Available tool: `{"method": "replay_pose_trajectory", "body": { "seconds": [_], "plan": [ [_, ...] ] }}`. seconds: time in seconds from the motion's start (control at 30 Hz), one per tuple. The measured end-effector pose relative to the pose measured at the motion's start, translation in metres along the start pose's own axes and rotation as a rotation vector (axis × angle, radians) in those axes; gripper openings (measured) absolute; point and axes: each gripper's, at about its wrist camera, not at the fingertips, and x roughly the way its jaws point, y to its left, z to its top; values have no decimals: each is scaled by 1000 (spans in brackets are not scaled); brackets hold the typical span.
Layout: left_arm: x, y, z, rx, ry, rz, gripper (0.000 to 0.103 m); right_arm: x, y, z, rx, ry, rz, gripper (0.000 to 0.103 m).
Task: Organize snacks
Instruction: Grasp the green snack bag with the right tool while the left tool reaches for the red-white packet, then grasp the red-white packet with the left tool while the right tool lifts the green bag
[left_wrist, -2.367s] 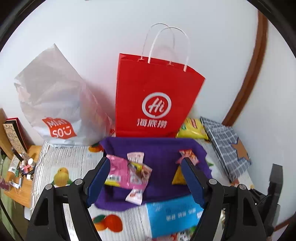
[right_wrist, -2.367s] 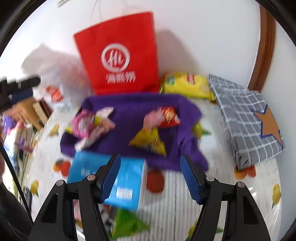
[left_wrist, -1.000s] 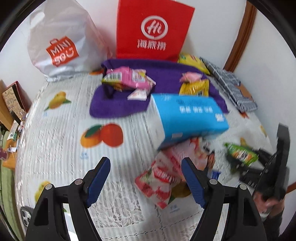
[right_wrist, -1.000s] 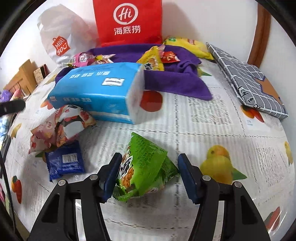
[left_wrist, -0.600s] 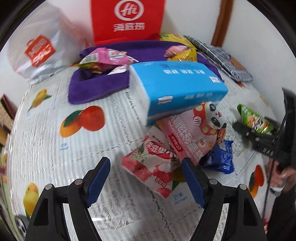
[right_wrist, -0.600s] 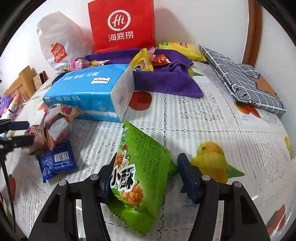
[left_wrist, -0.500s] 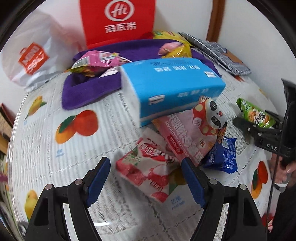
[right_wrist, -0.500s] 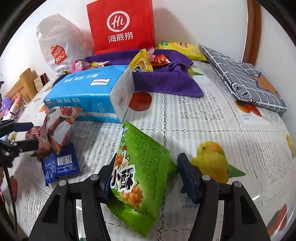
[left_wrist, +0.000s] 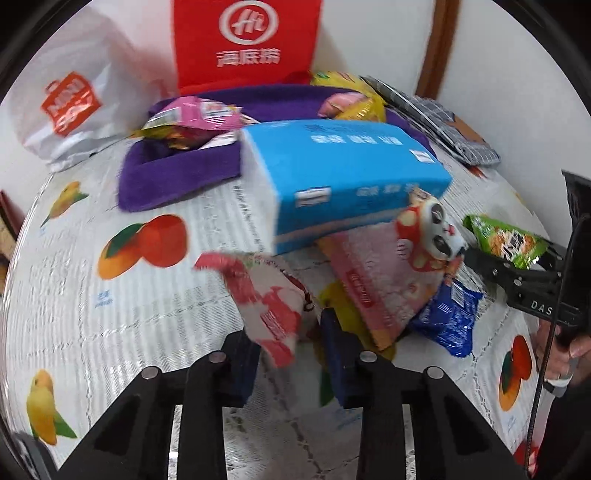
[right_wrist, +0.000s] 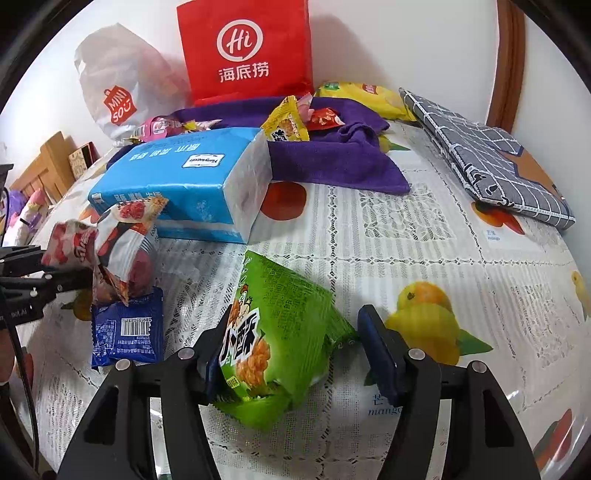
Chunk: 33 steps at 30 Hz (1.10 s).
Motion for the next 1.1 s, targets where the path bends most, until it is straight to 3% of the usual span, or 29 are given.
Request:
{"method": "replay_pose_trajectory", "body": {
  "seconds": [0.2, 0.27, 0.33, 0.37, 0.57, 0.63, 0.7, 1.1],
  "plan": [
    [-2, 2, -7, -3, -39, 17, 31, 0, 2, 0, -7, 2, -4, 67],
    [0, 1, -6, -5, -44, 24, 40, 0, 2, 0, -10, 3, -1, 68],
    [1, 1, -4, -22, -45, 45, 63, 1, 2, 0, -14, 4, -3, 69],
    [2, 2, -3, -33, -47, 62, 63, 1, 2, 0, -14, 4, -3, 69],
    [5, 15, 2, -122, -77, 57, 61, 1, 3, 0, -15, 5, -5, 69],
    [5, 18, 2, -133, -89, 77, 39, 1, 2, 0, -14, 4, -3, 69],
    [7, 20, 2, -133, -99, 122, 31, 1, 2, 0, -14, 5, -3, 69],
    [5, 23, 1, -171, -117, 116, 30, 1, 3, 0, -17, 6, -5, 69]
  ]
}}
